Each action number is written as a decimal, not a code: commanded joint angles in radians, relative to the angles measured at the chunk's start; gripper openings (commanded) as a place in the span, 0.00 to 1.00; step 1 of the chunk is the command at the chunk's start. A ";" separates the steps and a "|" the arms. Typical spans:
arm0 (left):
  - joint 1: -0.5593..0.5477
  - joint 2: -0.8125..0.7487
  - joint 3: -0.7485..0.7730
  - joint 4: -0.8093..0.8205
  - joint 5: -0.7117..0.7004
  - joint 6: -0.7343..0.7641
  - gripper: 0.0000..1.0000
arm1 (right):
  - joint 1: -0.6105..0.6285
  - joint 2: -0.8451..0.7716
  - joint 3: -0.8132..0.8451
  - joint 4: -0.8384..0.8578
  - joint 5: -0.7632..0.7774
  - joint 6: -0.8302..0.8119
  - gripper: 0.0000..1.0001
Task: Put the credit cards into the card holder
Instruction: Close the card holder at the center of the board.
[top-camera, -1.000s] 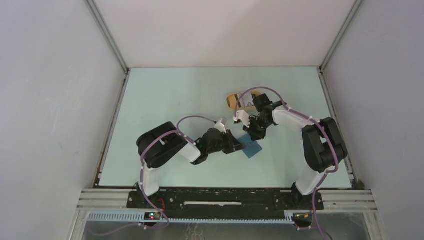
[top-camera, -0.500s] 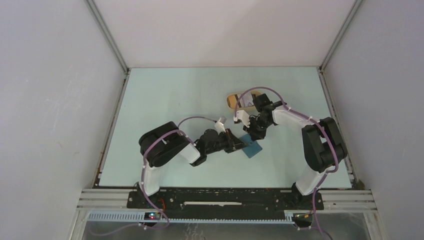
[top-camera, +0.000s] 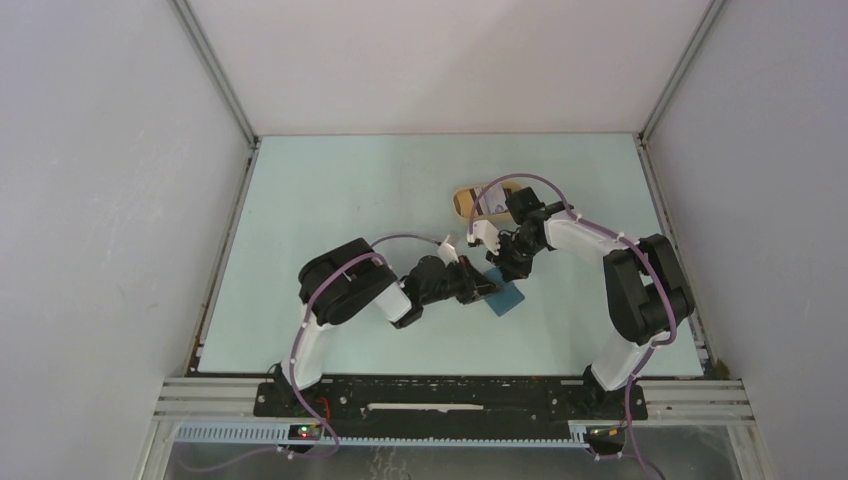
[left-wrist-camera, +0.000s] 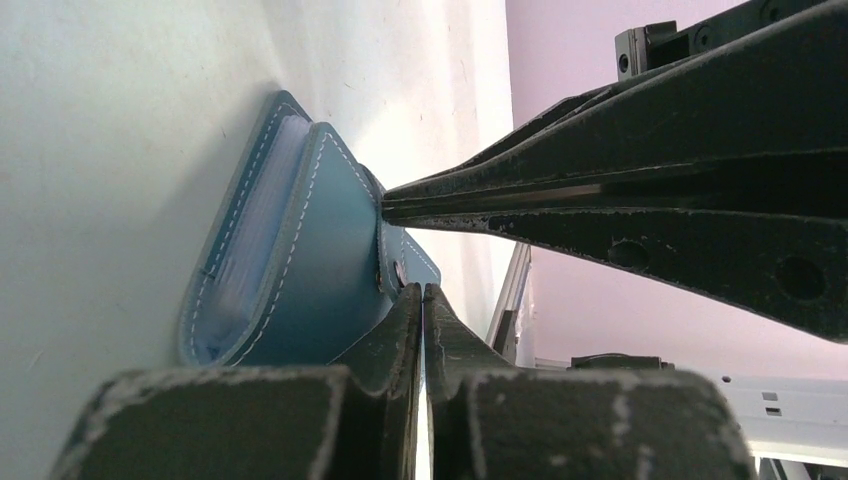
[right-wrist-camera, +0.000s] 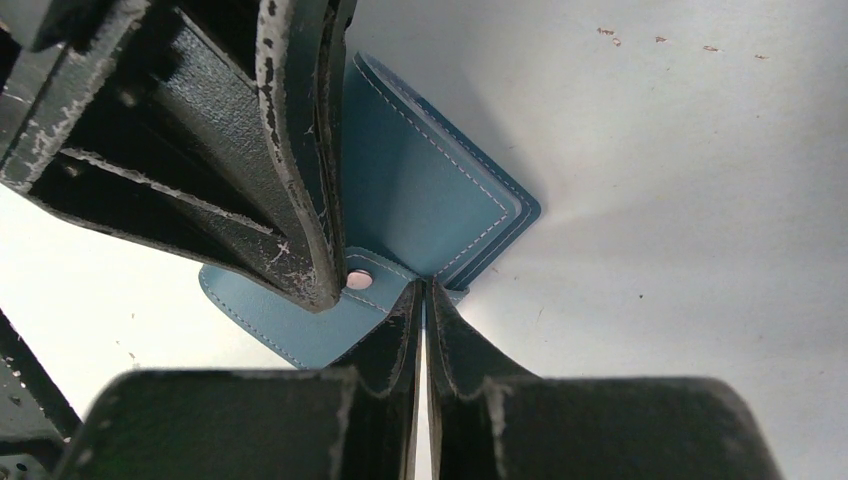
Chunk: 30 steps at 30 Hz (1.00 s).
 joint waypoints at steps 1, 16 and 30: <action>0.011 -0.013 0.030 0.051 0.003 -0.017 0.07 | 0.012 0.039 0.003 0.009 0.009 0.006 0.10; 0.021 0.013 0.079 0.009 -0.008 -0.053 0.06 | 0.015 0.045 0.002 0.010 0.012 0.006 0.09; 0.018 0.012 0.078 -0.184 -0.012 -0.022 0.04 | 0.017 0.045 0.003 0.010 0.016 0.007 0.09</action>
